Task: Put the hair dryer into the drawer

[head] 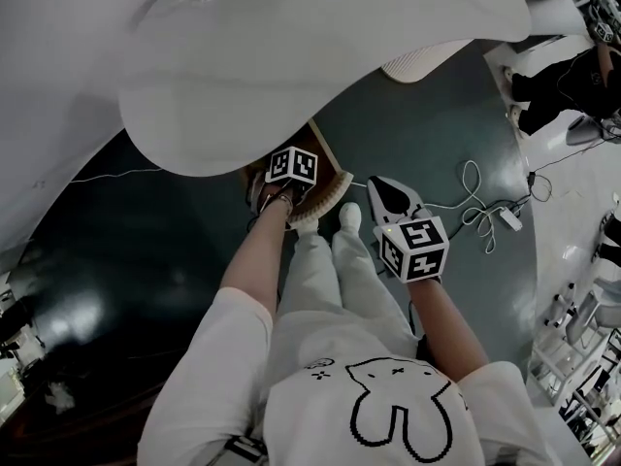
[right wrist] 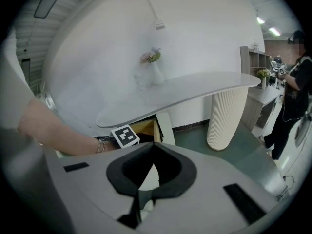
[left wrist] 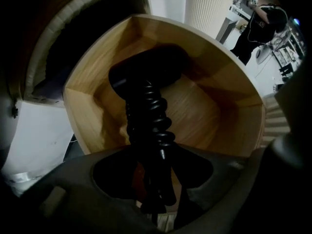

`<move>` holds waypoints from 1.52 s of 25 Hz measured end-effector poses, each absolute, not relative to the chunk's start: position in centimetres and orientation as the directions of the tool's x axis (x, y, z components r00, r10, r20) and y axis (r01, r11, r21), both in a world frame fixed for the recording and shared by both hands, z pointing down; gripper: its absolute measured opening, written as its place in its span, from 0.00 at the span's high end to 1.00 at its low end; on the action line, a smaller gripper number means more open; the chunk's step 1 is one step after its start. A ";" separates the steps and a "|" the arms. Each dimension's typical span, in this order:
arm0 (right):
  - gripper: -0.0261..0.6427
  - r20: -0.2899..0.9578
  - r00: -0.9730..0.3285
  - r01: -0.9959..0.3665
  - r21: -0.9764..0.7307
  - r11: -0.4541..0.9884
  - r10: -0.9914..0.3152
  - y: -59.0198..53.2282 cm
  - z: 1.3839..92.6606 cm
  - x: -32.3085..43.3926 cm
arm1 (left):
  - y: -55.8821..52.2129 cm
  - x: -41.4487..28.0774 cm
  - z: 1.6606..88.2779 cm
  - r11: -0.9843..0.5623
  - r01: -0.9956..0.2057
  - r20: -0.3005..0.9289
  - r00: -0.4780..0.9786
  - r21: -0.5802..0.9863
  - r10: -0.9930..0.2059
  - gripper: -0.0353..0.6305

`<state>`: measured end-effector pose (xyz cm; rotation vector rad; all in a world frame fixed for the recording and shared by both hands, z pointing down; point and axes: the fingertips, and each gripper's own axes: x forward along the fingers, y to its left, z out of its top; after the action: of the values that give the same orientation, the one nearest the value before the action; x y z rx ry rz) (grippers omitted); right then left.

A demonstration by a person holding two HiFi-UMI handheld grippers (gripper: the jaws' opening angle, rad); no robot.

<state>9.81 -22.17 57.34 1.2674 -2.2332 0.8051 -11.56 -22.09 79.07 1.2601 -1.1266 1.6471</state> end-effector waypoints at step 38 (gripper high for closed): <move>0.96 0.460 -0.650 -0.741 -0.211 0.637 -0.604 -25.6 46.9 7.3 | -18.9 -10.2 62.9 -0.267 -0.961 0.981 -0.023 -0.075 -0.193 0.51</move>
<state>7.31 -25.63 46.92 1.0735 -2.5123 0.5501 -10.15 -18.87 62.86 1.5340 -1.2441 1.3555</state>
